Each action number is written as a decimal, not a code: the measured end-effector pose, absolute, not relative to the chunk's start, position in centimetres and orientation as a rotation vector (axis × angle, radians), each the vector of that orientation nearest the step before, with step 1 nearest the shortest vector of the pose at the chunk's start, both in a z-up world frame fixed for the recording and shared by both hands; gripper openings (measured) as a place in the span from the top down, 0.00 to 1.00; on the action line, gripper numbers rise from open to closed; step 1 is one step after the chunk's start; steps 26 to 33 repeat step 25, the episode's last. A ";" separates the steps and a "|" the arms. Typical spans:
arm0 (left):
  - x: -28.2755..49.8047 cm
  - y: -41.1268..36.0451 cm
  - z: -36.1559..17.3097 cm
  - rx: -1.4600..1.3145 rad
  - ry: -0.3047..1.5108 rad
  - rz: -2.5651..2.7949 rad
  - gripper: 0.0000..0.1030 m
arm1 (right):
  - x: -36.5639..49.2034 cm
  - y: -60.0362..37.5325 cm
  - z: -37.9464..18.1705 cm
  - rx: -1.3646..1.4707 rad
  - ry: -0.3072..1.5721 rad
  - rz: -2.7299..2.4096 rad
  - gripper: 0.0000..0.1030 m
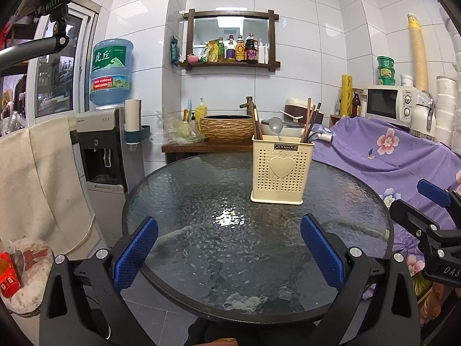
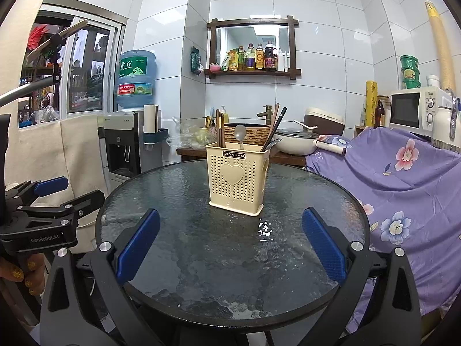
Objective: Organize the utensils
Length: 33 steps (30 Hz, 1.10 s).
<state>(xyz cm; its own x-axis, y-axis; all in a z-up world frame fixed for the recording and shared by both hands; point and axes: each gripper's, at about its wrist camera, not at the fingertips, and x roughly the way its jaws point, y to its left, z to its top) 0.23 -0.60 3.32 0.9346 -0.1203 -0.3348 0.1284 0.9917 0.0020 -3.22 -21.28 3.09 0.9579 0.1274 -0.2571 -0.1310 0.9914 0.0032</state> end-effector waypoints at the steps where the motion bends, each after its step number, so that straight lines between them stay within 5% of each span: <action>1: 0.2 -0.6 3.3 0.025 0.341 -0.126 0.06 | -3.2 -21.3 3.1 -0.015 0.260 0.130 0.06; 33: 0.3 -0.8 3.4 0.048 0.358 -0.132 0.06 | -2.8 -21.8 3.0 -0.008 0.268 0.132 0.06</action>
